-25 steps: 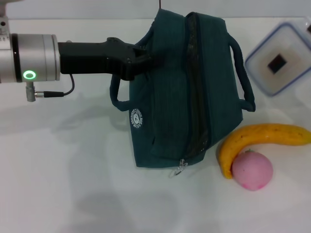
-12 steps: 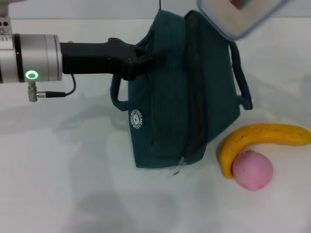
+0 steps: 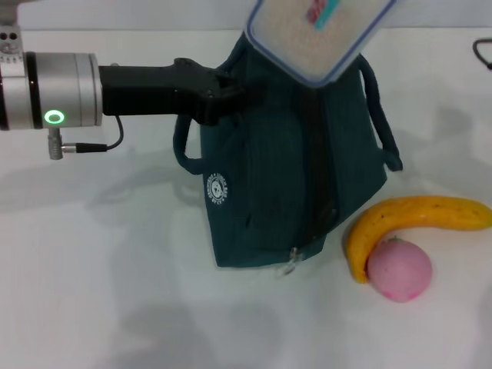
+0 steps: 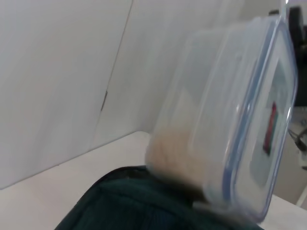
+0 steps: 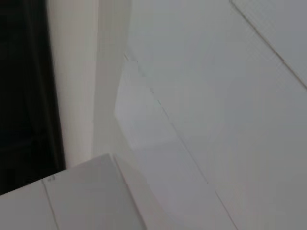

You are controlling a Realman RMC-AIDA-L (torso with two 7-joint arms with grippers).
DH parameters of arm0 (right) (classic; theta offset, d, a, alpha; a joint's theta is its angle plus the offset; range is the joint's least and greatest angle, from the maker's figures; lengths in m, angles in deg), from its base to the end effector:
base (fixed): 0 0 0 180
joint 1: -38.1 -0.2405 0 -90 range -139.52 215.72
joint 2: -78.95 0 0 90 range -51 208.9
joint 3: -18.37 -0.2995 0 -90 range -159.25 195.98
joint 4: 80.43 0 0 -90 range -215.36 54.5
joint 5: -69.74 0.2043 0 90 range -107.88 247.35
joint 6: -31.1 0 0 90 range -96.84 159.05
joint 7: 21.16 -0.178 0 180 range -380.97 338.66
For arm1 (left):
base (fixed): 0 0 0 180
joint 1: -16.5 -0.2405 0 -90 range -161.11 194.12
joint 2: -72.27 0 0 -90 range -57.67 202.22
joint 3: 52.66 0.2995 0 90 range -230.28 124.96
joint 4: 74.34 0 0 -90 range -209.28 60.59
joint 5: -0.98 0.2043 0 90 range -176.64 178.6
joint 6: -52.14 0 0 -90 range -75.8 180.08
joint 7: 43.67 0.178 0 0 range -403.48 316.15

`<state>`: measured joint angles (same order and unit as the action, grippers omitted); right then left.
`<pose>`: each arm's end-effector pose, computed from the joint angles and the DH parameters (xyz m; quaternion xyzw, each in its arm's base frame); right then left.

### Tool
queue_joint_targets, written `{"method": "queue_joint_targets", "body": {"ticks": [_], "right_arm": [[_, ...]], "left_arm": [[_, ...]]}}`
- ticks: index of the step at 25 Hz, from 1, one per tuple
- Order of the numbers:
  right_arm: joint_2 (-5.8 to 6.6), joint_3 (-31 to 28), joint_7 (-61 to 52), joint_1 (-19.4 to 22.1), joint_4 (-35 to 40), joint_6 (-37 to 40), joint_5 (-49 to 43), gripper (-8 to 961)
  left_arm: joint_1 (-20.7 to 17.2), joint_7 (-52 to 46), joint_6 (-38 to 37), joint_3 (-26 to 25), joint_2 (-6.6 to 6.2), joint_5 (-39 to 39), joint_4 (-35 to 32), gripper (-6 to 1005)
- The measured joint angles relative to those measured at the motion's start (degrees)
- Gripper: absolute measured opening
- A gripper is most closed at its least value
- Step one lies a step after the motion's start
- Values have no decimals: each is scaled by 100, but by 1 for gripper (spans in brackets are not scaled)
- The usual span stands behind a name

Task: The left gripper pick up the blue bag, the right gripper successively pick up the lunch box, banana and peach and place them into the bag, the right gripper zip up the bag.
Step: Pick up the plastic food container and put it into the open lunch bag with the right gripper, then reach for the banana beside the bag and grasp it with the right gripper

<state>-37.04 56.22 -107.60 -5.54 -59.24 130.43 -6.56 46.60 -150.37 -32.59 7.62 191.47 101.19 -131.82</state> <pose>0.1476 0.4136 0.0226 -0.7835 0.2057 0.5833 0.0591 -0.1902 0.3800 -0.0354 -0.9304 -0.2408 -0.2633 0.0843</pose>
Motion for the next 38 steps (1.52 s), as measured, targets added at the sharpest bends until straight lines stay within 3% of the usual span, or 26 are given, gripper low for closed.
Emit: {"method": "queue_joint_targets", "body": {"ticks": [4, 9, 15, 28, 32, 34, 35, 38], "right_arm": [[10, 140, 70, 247, -118, -50, -32, 157], [41, 837, 76, 484, -61, -395, -31, 165], [27, 1687, 75, 453, -54, -1151, -29, 175], [45, 1823, 114, 672, 409, -1146, -38, 196], [57, 1839, 133, 1110, 1322, -1001, -37, 202], [74, 1839, 106, 1303, 1714, -961, -122, 289], [167, 1795, -219, 1774, 2819, -939, -610, 333], [235, 1529, -1012, 2225, 4238, -1040, -1746, 455]], "left_arm": [[-1, 0, 81, -4, -1, 1, 0, 36], [44, 5, 107, -8, -2, 0, 74, 36], [152, 29, 149, -8, -23, -2, 270, 36], [228, 77, 251, -7, -27, -2, 432, 35], [187, 102, 257, -8, -29, -1, 439, 35], [163, 128, 258, -8, -29, -1, 464, 35], [156, 163, 257, -10, -29, -3, 502, 35], [124, 240, 255, -65, -40, -6, 612, 35]]}}
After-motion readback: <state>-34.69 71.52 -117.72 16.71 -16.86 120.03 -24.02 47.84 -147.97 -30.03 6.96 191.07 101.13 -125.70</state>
